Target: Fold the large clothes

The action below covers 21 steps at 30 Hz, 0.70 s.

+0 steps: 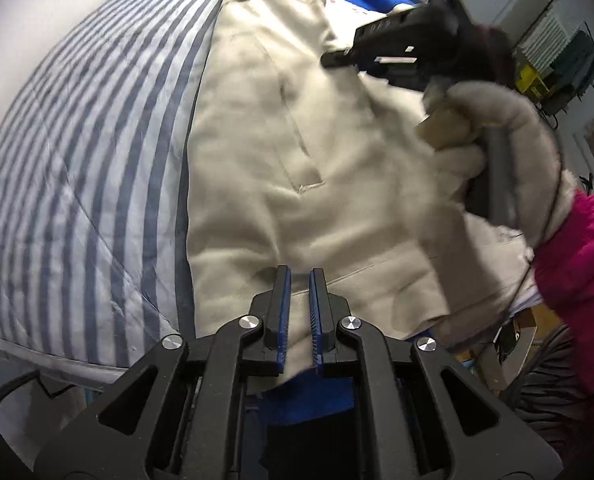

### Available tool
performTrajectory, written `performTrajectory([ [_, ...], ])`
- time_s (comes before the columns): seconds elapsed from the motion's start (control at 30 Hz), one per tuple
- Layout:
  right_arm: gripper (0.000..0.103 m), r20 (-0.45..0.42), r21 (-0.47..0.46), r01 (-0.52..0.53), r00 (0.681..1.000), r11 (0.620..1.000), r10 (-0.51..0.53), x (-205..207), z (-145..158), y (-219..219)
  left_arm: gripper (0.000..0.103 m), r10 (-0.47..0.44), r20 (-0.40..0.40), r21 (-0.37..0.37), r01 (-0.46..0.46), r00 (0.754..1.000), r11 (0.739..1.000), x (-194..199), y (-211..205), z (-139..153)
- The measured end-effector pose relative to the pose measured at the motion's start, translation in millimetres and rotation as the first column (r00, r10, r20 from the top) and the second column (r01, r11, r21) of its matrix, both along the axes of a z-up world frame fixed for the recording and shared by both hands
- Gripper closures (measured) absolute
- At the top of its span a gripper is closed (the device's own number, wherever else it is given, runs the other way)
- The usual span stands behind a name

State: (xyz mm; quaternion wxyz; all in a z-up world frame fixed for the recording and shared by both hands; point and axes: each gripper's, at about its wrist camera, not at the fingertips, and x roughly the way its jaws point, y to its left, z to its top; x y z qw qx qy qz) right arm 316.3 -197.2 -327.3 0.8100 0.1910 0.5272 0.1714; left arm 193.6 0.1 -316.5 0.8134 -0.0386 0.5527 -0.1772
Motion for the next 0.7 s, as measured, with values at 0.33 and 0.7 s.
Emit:
performTrajectory([
  [0.33,0.073,0.108,-0.067,0.02,0.994,0.998,-0.013,-28.9,52.1,-12.8,0.095,-0.034,0.144,0.022,0.031,0.989,0.999,-11.5,-10.9,43.6],
  [0.7,0.054,0.271,-0.188,0.144,0.958,0.971,-0.089,-130.0,153.0,-112.0,0.076,-0.01,0.297,-0.131,0.051,0.955,0.99,-26.5,-30.4,139.1],
])
